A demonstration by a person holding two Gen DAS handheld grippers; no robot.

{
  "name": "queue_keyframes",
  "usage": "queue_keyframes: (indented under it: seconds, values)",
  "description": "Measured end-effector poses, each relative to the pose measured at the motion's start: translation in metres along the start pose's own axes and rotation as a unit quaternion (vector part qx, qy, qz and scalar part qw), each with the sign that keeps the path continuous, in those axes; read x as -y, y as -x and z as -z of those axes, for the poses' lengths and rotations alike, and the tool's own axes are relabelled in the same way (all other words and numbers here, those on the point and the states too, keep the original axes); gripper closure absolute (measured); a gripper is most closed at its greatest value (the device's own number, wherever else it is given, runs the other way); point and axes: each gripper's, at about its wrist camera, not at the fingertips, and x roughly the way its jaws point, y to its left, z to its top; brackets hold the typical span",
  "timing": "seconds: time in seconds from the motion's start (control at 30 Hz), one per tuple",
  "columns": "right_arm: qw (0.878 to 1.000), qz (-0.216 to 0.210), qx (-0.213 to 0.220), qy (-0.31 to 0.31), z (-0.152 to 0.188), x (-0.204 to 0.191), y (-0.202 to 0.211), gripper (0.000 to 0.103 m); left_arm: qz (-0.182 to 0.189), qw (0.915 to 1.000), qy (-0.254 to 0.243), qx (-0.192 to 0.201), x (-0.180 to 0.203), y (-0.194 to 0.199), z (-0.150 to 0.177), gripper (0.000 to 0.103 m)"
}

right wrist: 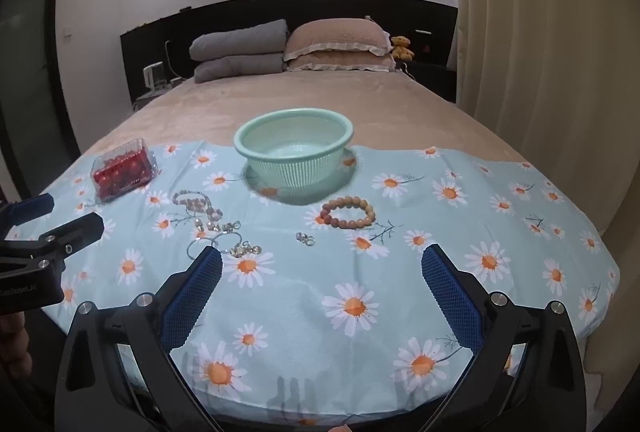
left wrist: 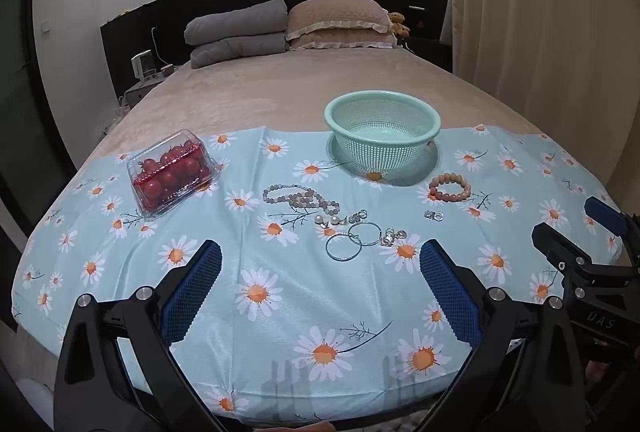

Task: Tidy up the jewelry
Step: 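Move both tools toward the jewelry scattered on the cloth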

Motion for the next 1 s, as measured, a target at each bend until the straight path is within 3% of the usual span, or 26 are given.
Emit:
queue_keyframes:
  seconds: [0.13,0.37,1.0]
  values:
    - [1.000,0.004,0.001,0.013,0.000,-0.003,0.001,0.008,0.001,1.0000,0.007,-0.004,-0.013,0.002,0.003,0.006]
    - [1.000,-0.003,-0.008,0.003,0.000,-0.002,-0.003,0.008,-0.018,0.9997,0.000,-0.015,-0.001,-0.005,0.002,0.006]
    - [1.000,-0.005,-0.027,0.012,0.002,-0.005,-0.010,0.008,-0.016,0.9982,-0.013,-0.056,0.003,-0.021,0.008,0.006]
